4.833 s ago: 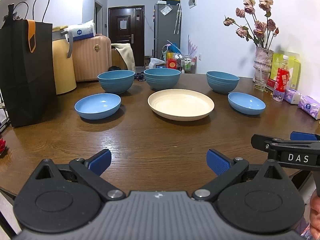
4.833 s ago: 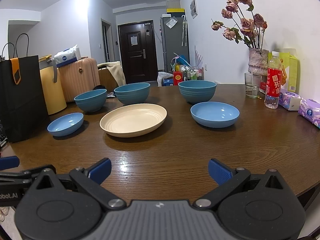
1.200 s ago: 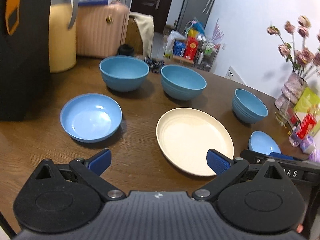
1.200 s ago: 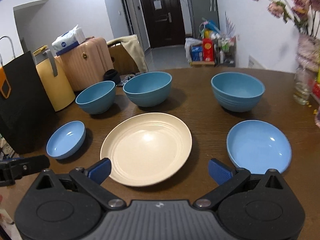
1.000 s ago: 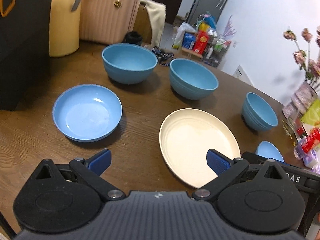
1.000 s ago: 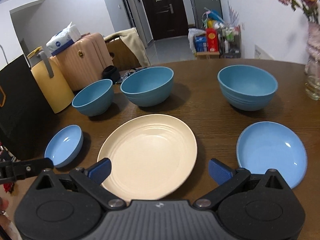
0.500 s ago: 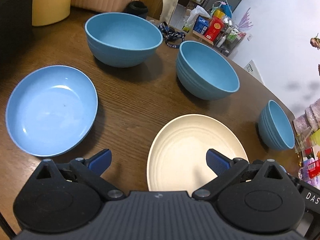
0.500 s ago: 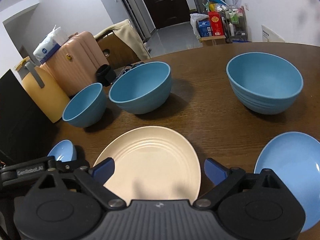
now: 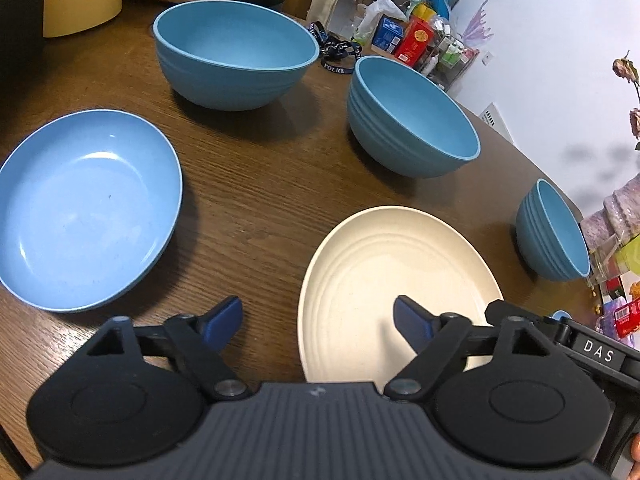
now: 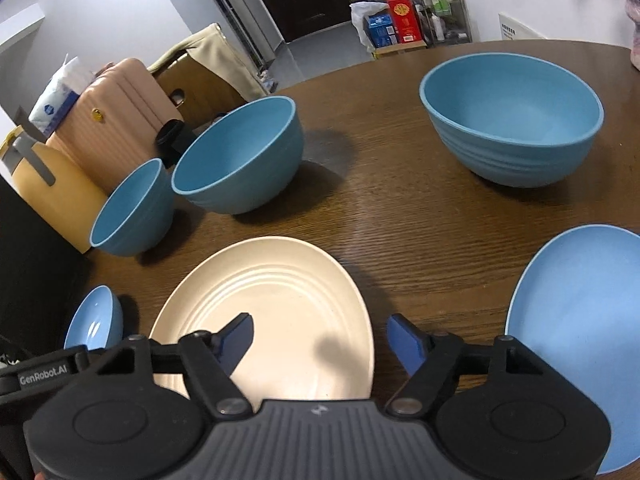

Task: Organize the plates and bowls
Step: 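Move the left gripper to the cream plate rim while the right gripper approaches it too, then close the left gripper on the cream plate rim while the right gripper closes beside it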

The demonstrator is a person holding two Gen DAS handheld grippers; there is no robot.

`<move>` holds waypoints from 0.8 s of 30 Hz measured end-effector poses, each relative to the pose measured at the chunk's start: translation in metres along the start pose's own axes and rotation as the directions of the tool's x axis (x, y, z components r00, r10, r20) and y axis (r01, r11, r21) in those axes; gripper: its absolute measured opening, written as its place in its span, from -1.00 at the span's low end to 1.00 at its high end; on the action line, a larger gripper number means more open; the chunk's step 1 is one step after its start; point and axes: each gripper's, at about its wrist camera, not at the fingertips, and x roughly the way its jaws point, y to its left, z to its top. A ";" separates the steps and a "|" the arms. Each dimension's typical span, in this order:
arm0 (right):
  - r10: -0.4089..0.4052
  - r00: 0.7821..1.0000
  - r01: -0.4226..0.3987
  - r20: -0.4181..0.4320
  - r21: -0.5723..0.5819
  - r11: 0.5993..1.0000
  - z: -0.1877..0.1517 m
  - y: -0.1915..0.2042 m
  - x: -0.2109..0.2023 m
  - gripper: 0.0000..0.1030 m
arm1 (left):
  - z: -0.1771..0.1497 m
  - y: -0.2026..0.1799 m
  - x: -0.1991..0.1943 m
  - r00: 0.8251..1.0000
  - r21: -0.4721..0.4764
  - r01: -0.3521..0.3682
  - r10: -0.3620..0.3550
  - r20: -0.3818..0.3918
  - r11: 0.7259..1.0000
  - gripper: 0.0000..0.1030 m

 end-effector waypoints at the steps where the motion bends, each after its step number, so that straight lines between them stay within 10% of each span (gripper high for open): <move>1: -0.002 1.000 0.002 0.001 0.005 1.000 0.000 -0.001 0.000 0.35 | 0.000 0.000 0.001 1.000 -0.003 0.000 0.000 -0.005 1.000 0.45; 15: -0.007 1.000 0.008 -0.023 0.040 0.999 -0.004 -0.011 0.007 -0.45 | 0.000 0.004 0.016 0.998 -0.017 0.041 -0.042 -0.050 0.999 -0.44; 24: -0.009 1.000 0.010 -0.009 0.079 0.997 -0.006 -0.019 0.006 -0.74 | 0.001 0.015 0.017 0.998 -0.050 0.042 -0.044 -0.037 0.998 -0.65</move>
